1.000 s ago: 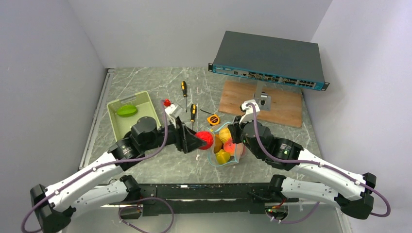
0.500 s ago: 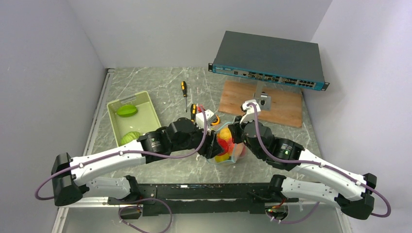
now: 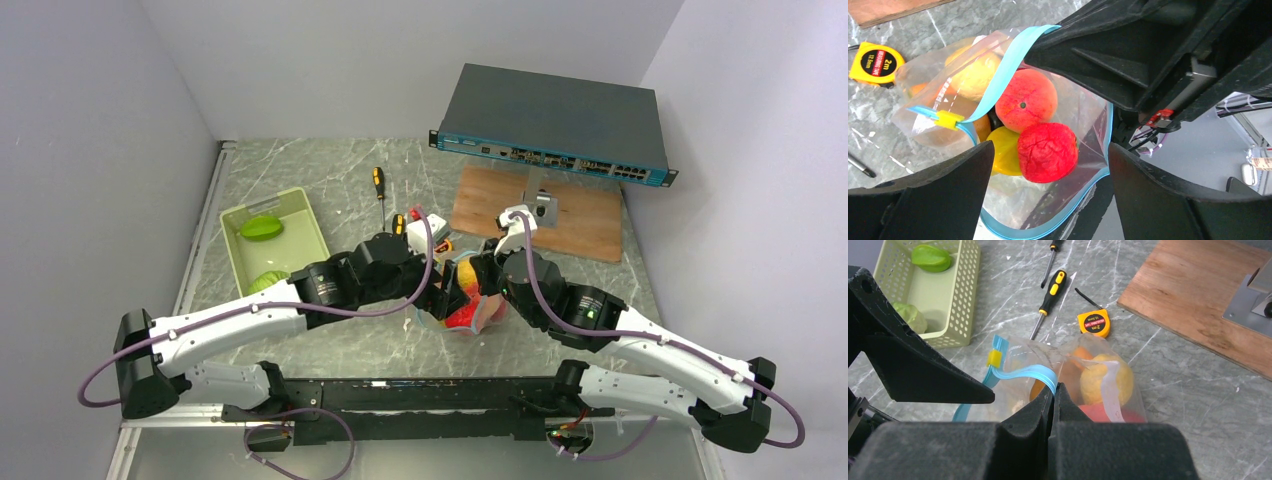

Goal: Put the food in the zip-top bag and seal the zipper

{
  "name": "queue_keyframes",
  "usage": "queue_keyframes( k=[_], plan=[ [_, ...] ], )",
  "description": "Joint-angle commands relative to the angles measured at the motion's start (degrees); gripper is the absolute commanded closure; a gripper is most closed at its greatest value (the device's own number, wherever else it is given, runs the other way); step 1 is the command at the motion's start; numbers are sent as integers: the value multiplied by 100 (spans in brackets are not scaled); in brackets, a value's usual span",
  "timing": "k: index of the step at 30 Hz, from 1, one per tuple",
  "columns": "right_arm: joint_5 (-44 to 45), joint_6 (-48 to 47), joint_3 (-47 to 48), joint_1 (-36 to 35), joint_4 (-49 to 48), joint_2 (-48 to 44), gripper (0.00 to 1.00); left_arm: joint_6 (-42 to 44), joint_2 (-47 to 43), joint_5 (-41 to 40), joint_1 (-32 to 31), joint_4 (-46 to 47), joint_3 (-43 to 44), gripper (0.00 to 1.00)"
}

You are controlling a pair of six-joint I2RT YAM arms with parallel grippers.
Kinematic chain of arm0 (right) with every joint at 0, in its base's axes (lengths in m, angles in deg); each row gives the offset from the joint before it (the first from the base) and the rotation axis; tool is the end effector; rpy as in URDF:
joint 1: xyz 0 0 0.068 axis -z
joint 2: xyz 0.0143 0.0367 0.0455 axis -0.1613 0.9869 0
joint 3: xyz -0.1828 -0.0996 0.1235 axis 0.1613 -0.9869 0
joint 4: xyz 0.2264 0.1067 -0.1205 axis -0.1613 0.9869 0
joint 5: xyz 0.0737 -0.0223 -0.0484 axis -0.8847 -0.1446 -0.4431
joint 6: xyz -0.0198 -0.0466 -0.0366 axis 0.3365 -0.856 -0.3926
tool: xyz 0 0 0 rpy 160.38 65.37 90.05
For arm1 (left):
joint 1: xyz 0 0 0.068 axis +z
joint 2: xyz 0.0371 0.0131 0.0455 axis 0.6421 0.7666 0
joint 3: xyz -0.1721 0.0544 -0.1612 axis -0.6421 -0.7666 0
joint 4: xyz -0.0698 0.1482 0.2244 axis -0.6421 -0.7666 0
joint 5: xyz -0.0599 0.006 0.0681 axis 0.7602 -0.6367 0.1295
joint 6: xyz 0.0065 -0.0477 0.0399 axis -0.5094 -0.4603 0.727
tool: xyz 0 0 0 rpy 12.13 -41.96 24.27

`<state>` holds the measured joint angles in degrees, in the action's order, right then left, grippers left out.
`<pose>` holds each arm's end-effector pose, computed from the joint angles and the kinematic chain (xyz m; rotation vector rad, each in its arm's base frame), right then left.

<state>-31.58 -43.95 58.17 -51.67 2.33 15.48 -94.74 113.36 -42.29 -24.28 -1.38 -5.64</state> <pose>0.1326 0.1861 0.3144 -0.2243 1.9257 0.4596 0.1381 -0.2871 0.3045 0.6554 2.0280 -1.0315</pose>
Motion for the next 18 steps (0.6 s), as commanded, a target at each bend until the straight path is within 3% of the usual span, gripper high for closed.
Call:
queue_keyframes(
  k=[1, 8, 13, 18],
  plan=[
    [-23, 53, 303, -27, -221, -84, 100, -23, -262, -319, -18, -101, 153, 15],
    [-61, 72, 276, -17, -242, -105, 100, -246, -1006, -829, -11, -674, -254, 47],
    [-123, 80, 286, -18, -238, -79, 100, -567, -1275, -793, -11, -538, -764, 35],
    [-195, 65, 300, -22, -192, -78, 100, -801, -1018, -299, -11, -76, -984, 35]
  ],
)
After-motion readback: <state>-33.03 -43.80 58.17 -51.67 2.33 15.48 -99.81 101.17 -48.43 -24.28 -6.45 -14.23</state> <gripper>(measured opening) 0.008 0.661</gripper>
